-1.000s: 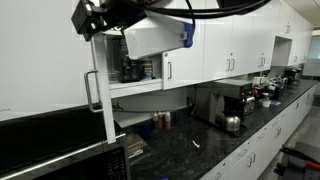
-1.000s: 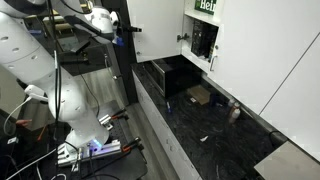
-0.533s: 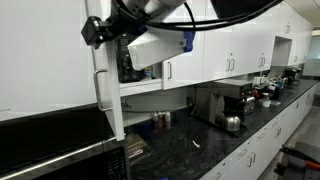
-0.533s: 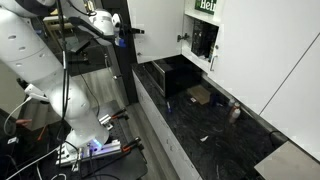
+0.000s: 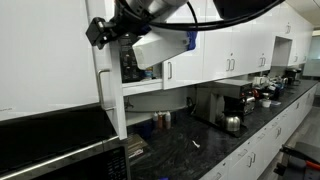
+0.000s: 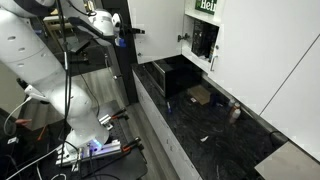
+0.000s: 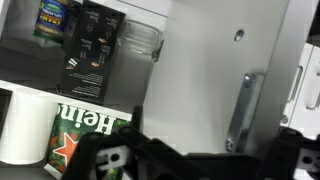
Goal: Close the cabinet doors
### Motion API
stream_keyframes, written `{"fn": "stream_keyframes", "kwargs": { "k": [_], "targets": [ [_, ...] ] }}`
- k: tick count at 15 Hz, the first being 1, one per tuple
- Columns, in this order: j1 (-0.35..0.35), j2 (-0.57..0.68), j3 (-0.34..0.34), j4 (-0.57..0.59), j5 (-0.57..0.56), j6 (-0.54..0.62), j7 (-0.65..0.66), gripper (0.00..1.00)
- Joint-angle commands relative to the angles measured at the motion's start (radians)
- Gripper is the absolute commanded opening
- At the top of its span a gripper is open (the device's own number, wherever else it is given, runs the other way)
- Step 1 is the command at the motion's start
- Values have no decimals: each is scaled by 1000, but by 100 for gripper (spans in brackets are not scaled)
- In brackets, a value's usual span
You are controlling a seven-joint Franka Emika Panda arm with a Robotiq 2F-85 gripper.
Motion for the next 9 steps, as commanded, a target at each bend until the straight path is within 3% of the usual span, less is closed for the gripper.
{"fn": "stream_keyframes", "kwargs": {
  "k": [1,9],
  "targets": [
    [7,-56,-70,-37,74,-8,-99,100],
    [16,-276,-166,-161,343,-3,-344,100]
  ]
}}
